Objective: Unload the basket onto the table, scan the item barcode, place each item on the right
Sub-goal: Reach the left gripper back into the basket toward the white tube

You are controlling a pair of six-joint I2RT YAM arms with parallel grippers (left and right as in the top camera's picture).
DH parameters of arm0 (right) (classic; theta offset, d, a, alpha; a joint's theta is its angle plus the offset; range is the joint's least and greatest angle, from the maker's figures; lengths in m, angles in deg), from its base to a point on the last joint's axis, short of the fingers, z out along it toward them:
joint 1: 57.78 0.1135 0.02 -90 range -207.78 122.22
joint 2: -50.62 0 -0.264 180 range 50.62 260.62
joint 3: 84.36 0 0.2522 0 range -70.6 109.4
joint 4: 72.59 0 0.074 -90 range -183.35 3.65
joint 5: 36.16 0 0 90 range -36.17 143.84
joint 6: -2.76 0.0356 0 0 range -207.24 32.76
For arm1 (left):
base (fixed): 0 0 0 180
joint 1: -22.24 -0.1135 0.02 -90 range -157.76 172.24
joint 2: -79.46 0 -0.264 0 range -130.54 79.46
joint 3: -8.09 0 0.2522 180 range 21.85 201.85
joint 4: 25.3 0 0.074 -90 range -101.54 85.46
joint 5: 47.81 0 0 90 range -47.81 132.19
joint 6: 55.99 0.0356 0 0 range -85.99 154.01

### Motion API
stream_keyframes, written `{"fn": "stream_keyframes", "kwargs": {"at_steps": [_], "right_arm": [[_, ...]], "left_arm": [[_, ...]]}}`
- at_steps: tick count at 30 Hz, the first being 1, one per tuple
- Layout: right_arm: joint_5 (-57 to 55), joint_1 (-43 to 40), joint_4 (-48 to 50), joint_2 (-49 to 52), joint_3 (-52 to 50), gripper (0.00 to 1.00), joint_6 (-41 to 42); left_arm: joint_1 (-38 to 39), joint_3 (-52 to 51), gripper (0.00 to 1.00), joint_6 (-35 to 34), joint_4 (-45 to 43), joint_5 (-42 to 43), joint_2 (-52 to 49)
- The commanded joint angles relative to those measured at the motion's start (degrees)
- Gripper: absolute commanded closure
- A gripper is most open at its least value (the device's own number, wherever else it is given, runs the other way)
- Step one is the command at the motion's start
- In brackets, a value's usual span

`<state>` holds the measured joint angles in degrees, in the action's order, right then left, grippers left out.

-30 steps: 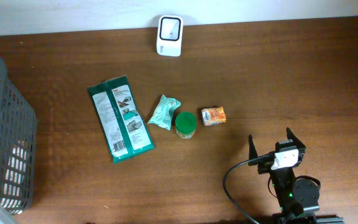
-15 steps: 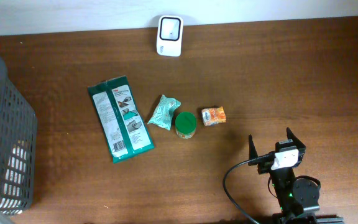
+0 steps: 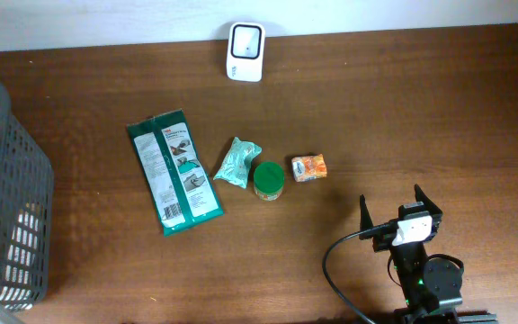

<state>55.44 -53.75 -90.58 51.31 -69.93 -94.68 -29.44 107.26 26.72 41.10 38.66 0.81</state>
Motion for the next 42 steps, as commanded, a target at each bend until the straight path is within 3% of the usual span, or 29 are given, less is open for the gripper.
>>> {"fn": "stream_keyframes", "kwargs": {"at_steps": [1, 10, 15, 19, 42], "right_arm": [[0.7, -0.3, -0.1, -0.5, -0.3, 0.02, 0.4], [0.7, -0.3, -0.1, -0.5, -0.3, 0.02, 0.4], [0.7, -0.3, -0.1, -0.5, -0.3, 0.02, 0.4], [0.8, -0.3, -0.1, -0.5, -0.3, 0.02, 0.4], [0.7, -0.3, -0.1, -0.5, -0.3, 0.02, 0.4]], "left_arm": [[-0.2, 0.7, 0.31, -0.6, -0.5, -0.3, -0.2], [-0.2, 0.7, 0.27, -0.5, -0.1, 5.8, -0.2], [-0.2, 0.7, 0.28, -0.5, 0.0, 16.2, -0.2], [-0.2, 0.7, 0.30, -0.5, 0.3, 19.5, -0.2], [0.2, 0.7, 0.29, 1.6, 1.7, 19.2, -2.4]]}}
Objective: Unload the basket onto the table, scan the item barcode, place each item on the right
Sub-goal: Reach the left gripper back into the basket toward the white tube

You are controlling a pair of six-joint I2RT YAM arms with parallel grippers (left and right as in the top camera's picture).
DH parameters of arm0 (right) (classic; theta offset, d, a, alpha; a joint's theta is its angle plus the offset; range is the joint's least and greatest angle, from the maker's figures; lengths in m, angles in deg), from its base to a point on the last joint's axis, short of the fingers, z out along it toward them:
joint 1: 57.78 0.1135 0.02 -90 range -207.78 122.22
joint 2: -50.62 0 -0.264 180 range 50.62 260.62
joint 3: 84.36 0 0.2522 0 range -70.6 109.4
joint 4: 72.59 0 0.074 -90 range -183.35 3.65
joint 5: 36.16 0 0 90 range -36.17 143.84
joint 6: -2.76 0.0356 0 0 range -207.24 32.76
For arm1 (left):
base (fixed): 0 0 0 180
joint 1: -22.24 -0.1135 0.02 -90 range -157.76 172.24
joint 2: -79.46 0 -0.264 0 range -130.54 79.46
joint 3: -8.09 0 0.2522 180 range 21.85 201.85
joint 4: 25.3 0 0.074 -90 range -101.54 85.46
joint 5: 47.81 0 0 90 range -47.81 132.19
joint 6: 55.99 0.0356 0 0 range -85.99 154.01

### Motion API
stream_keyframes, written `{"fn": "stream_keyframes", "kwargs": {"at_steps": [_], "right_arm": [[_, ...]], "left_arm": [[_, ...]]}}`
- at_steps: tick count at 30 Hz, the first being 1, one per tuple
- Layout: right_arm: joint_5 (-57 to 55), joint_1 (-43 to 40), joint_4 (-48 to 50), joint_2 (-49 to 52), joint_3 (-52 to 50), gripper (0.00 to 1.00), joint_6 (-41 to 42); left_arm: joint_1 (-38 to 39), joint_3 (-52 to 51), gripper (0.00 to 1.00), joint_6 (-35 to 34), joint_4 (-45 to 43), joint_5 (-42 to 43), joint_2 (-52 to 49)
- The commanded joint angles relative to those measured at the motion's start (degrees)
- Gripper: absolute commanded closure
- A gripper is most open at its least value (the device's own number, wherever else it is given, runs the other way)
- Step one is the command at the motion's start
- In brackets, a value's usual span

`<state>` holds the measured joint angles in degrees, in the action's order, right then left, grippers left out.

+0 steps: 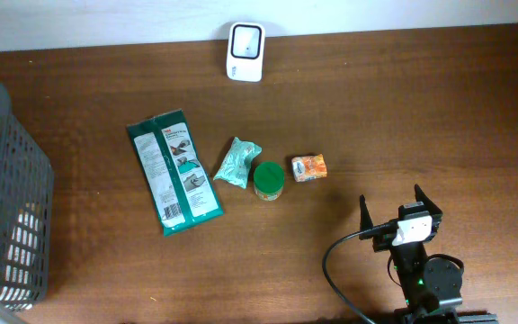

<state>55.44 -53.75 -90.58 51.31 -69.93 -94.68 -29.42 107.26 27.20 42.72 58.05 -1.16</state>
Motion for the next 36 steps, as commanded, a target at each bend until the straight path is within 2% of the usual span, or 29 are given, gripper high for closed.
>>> {"fn": "stream_keyframes", "kwargs": {"at_steps": [1, 4, 10, 11, 15, 22, 28, 30, 32, 34, 36], "right_arm": [[0.7, -0.3, -0.1, -0.5, -0.3, 0.02, 0.4], [0.7, -0.3, -0.1, -0.5, -0.3, 0.02, 0.4], [0.8, -0.3, -0.1, -0.5, -0.3, 0.02, 0.4], [0.8, -0.3, -0.1, -0.5, -0.3, 0.02, 0.4], [0.8, -0.3, -0.1, -0.5, -0.3, 0.02, 0.4], [0.7, -0.3, -0.1, -0.5, -0.3, 0.02, 0.4], [0.7, -0.3, -0.1, -0.5, -0.3, 0.02, 0.4], [0.7, -0.3, -0.1, -0.5, -0.3, 0.02, 0.4], [0.8, -0.3, -0.1, -0.5, -0.3, 0.02, 0.4], [0.8, -0.3, -0.1, -0.5, -0.3, 0.02, 0.4], [0.7, -0.3, -0.1, -0.5, -0.3, 0.02, 0.4]], "left_arm": [[0.2, 0.7, 0.30, 1.2, 0.1, -0.2, -0.4], [0.2, 0.7, 0.29, 3.5, 0.3, -0.2, -0.4], [0.2, 0.7, 0.18, 5.4, 1.7, -0.2, -0.4], [0.2, 0.7, 0.12, 5.7, 1.6, -0.2, -0.4], [0.1, 0.7, 0.12, 8.4, 1.6, -0.2, -0.4], [0.1, 0.7, 0.12, 8.4, 0.9, -0.2, -0.4], [0.1, 0.7, 0.16, 6.8, 0.8, -1.7, -0.8], [0.1, 0.7, 0.21, 6.3, 0.8, -1.6, -1.2], [0.4, 0.7, 0.19, 4.8, 0.9, 1.2, -1.6], [0.7, 0.7, 0.20, 4.8, 0.7, 5.6, -1.6], [0.7, 1.1, 0.23, 4.8, 0.9, 6.2, -1.5]]}}
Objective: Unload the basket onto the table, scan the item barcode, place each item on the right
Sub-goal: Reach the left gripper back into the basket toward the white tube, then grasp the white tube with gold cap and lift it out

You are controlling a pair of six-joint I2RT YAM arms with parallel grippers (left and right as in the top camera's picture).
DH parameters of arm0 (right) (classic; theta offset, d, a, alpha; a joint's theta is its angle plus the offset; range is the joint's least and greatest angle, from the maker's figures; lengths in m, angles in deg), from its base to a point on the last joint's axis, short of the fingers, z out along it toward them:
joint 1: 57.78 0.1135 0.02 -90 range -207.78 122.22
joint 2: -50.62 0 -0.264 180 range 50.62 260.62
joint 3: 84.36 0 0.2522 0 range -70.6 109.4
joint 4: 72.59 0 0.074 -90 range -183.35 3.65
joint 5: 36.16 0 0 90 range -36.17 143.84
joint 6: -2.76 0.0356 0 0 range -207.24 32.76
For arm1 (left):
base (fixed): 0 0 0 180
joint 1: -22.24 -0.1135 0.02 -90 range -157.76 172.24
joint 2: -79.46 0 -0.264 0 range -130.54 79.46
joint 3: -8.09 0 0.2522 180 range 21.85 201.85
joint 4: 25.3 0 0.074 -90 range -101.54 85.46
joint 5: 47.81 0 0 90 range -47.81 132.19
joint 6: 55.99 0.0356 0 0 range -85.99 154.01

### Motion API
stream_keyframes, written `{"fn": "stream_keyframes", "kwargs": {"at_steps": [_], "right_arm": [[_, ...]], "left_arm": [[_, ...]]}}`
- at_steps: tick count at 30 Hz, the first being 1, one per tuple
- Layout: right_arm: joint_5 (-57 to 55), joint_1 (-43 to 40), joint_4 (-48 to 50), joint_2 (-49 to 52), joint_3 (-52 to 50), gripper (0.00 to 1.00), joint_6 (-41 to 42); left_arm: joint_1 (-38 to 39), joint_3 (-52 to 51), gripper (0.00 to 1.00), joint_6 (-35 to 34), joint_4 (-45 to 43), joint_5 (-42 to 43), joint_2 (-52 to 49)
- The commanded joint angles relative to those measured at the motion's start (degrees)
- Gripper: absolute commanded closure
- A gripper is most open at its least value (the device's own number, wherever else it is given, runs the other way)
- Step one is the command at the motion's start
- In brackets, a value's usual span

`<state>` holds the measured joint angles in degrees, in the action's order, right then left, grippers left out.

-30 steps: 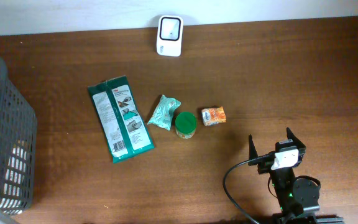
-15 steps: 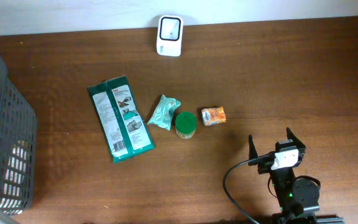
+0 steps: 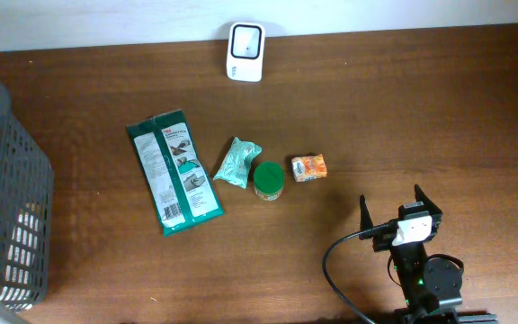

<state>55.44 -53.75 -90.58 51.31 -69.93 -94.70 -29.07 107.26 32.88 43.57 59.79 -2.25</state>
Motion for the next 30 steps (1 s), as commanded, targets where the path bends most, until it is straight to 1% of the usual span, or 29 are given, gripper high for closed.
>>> {"fn": "stream_keyframes", "kwargs": {"at_steps": [1, 4, 7, 10, 13, 16, 18, 20, 25, 27, 30], "right_arm": [[0.8, -0.3, -0.1, -0.5, -0.3, 0.02, 0.4], [0.8, -0.3, -0.1, -0.5, -0.3, 0.02, 0.4], [0.7, -0.3, -0.1, -0.5, -0.3, 0.02, 0.4], [0.7, -0.3, -0.1, -0.5, -0.3, 0.02, 0.4], [0.8, -0.3, -0.1, -0.5, -0.3, 0.02, 0.4], [0.7, -0.3, -0.1, -0.5, -0.3, 0.02, 0.4], [0.7, -0.3, -0.1, -0.5, -0.3, 0.02, 0.4], [0.8, -0.3, -0.1, -0.5, -0.3, 0.02, 0.4], [0.7, -0.3, -0.1, -0.5, -0.3, 0.02, 0.4], [0.8, -0.3, -0.1, -0.5, -0.3, 0.02, 0.4], [0.7, -0.3, -0.1, -0.5, -0.3, 0.02, 0.4]], "left_arm": [[0.3, 1.5, 0.23, -0.9, 0.1, 4.5, -0.4], [0.3, 4.0, 0.24, -0.8, 1.8, 4.4, 0.2], [0.3, 8.7, 0.26, -0.8, 4.4, 4.0, 2.6], [0.3, 13.5, 0.24, -0.8, 6.5, 3.5, 3.8], [0.3, 17.4, 0.25, -0.8, 9.9, -1.0, 3.9], [0.3, 17.8, 0.24, -0.8, 11.9, -5.8, 3.9], [0.2, 17.7, 0.24, -1.0, 13.8, -11.8, 3.7], [0.2, 17.5, 0.23, -1.0, 14.6, -12.7, 2.8], [-1.6, 12.6, 0.21, 0.2, 15.0, -12.4, -0.4], [-4.2, 9.5, 0.21, 5.2, 14.8, -7.5, -2.9], [-7.7, 7.3, 0.19, 16.5, 15.4, 3.7, -6.5]]}}
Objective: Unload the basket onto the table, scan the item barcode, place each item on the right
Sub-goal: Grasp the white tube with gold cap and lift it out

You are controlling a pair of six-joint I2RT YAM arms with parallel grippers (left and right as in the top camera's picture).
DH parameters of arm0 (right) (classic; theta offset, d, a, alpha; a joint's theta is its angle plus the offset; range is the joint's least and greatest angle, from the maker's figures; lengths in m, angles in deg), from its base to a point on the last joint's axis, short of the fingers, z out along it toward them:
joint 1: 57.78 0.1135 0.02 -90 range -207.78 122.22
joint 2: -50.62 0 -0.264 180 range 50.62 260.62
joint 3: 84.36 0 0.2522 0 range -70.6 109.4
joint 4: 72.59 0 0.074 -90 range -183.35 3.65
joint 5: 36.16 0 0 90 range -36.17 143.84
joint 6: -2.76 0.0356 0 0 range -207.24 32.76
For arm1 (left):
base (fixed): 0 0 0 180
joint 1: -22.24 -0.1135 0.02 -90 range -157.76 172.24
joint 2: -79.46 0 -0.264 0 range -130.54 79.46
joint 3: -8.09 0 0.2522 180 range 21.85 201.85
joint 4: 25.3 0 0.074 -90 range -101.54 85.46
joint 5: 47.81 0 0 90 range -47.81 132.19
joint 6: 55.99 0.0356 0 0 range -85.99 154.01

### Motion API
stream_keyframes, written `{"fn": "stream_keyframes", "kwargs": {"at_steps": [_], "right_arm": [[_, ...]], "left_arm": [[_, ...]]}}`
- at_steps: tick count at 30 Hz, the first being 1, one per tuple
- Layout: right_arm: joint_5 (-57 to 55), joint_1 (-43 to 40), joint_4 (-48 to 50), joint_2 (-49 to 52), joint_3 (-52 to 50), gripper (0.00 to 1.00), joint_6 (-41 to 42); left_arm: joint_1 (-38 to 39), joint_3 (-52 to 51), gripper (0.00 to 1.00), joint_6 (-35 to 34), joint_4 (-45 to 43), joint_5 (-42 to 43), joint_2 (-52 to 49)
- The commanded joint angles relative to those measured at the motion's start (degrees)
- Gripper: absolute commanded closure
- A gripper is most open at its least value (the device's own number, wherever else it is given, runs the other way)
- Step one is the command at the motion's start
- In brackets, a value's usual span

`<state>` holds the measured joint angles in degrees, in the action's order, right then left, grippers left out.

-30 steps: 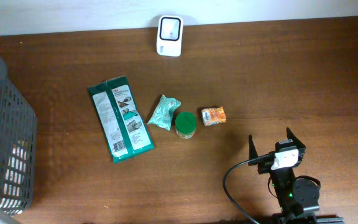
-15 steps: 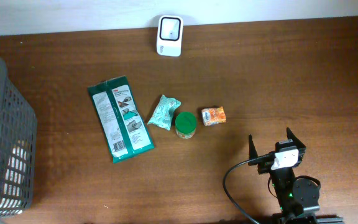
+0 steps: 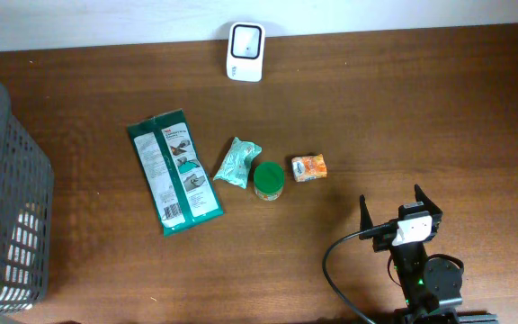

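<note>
The white barcode scanner (image 3: 245, 40) stands at the table's far edge. In a row at mid-table lie a green wipes pack (image 3: 173, 170), a crumpled teal packet (image 3: 237, 162), a green-lidded jar (image 3: 269, 180) and a small orange packet (image 3: 308, 167). My right gripper (image 3: 392, 202) sits near the front right, open, with nothing between its fingers, a short way in front of and to the right of the orange packet. My left gripper does not show.
A grey mesh basket (image 3: 12, 193) stands at the left edge; a dark shape shows through its mesh against the frame's left border. A black cable (image 3: 331, 261) loops beside the right arm. Bare wood surrounds the row of items.
The dark shape seen through the basket's mesh at the left border looks larger and lower. The items, the scanner and the right gripper are where they were.
At every earlier moment the right gripper rested open at the front right and the items lay in their row. Only the dark shape inside the basket at the left border changed, from barely visible to a long dark patch now.
</note>
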<state>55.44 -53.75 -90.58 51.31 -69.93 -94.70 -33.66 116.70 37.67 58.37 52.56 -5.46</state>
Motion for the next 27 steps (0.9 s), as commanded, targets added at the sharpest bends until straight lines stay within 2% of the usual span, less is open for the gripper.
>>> {"fn": "stream_keyframes", "kwargs": {"at_steps": [1, 4, 9, 15, 27], "right_arm": [[0.7, -0.3, -0.1, -0.5, -0.3, 0.02, 0.4], [0.7, -0.3, -0.1, -0.5, -0.3, 0.02, 0.4], [0.8, -0.3, -0.1, -0.5, -0.3, 0.02, 0.4], [0.7, -0.3, -0.1, -0.5, -0.3, 0.02, 0.4], [0.7, -0.3, -0.1, -0.5, -0.3, 0.02, 0.4]], "left_arm": [[-3.9, -2.2, 0.19, 14.0, 1.2, 11.5, -4.3], [-6.2, -2.2, 0.18, 19.5, 3.2, 11.5, -8.0], [-7.1, -2.3, 0.19, 23.5, 4.8, 11.3, -13.1], [-7.1, -4.1, 0.22, 23.5, 4.7, 9.3, -18.7], [-7.1, -18.5, 0.25, 23.5, -8.0, 7.6, -19.8]]}}
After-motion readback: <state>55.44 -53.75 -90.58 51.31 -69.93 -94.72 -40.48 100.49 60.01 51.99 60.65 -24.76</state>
